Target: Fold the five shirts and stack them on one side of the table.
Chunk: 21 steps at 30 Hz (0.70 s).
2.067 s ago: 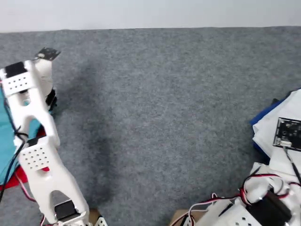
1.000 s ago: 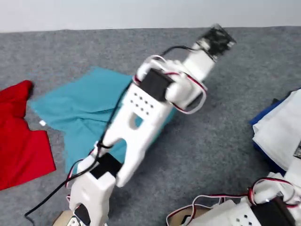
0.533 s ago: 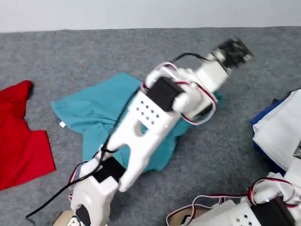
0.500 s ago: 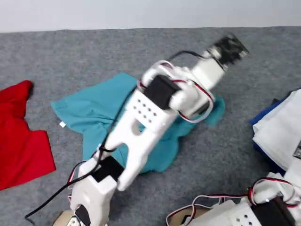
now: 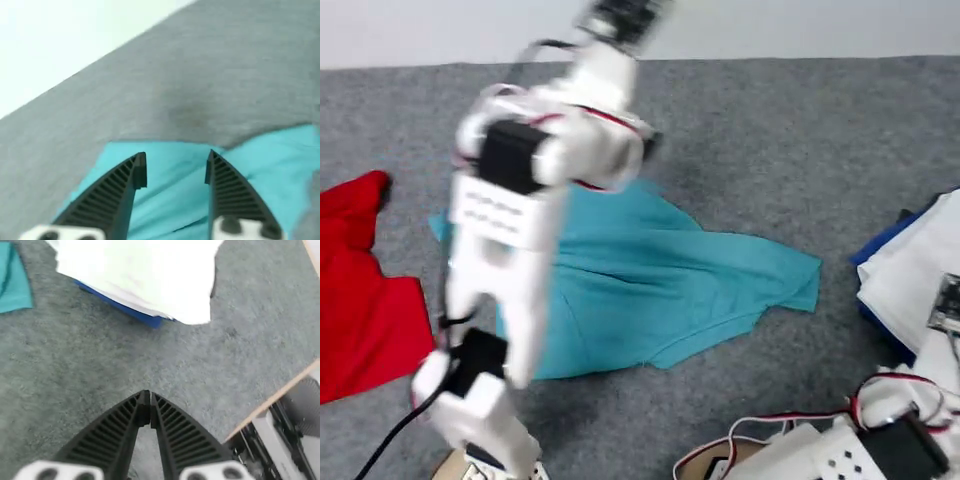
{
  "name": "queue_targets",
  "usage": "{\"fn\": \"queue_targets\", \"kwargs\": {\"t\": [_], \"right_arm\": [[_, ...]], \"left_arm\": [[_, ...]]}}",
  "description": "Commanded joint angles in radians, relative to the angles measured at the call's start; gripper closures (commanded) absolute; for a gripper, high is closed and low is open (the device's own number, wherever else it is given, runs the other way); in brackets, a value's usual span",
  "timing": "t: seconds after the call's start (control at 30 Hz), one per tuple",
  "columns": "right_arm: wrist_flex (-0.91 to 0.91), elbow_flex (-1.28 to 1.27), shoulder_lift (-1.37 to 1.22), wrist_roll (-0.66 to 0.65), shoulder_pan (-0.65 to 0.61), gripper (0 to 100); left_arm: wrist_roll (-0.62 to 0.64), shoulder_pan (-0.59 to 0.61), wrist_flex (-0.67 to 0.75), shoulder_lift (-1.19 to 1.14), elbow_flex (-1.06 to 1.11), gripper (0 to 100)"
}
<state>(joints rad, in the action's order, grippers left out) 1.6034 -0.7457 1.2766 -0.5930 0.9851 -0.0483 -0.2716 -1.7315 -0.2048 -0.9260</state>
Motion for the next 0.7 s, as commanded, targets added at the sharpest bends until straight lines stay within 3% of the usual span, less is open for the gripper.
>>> {"fn": "queue_targets", "kwargs": {"t": [0.0,0.17,0.3,0.47,0.67], "right_arm": [[-0.004,0.009,-0.008,-0.002,-0.090,99.0],[-0.002,0.009,-0.008,-0.002,-0.275,99.0],[0.061,0.011,-0.022,0.012,-0.499,99.0],[0.134,0.103,-0.185,0.203,-0.766,99.0],[0.185,0.353,-0.526,0.338,-1.112,99.0]], "left_arm": [[0.006,0.189,-0.023,0.141,0.070,80],[0.005,0.440,-0.023,0.338,0.209,80],[-0.051,0.623,-0.023,0.503,0.352,80],[-0.140,0.850,-0.021,0.661,0.526,82],[-0.213,1.099,-0.020,0.717,0.651,83]]}}
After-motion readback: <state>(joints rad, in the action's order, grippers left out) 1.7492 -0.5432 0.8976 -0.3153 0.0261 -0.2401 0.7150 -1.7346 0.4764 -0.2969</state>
